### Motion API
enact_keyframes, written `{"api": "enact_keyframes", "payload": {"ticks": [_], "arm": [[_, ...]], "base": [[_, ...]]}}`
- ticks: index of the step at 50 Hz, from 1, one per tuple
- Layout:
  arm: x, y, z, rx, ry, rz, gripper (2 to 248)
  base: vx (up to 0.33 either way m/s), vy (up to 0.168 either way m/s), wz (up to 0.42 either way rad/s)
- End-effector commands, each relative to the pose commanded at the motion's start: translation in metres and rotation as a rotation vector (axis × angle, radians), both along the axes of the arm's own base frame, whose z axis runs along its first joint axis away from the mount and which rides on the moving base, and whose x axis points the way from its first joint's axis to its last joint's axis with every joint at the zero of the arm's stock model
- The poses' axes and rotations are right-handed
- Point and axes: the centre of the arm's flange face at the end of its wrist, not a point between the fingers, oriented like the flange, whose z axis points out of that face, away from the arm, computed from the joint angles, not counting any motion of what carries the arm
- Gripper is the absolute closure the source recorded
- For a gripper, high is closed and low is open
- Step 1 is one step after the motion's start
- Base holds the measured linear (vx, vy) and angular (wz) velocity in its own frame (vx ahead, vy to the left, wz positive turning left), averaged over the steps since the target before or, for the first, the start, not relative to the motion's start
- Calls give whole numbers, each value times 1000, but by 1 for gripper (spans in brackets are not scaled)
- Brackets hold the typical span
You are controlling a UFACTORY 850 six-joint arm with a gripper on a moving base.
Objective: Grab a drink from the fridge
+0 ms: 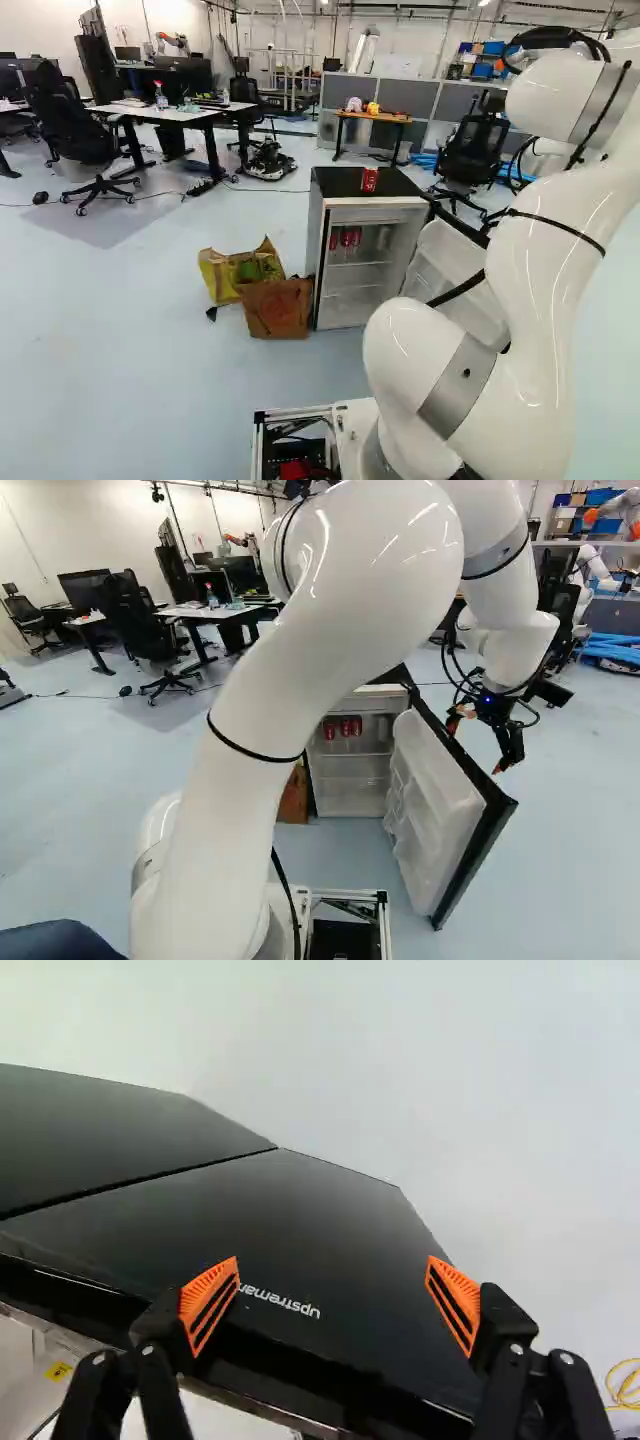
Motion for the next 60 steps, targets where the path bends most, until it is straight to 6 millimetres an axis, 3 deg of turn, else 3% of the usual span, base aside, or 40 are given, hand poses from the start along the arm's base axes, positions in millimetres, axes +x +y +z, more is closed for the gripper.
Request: {"api": "enact_keyframes", "payload": {"ticks": [60], "arm": [[-35,70,-3,133,86,27,3]], "base": [[0,0,0]]}}
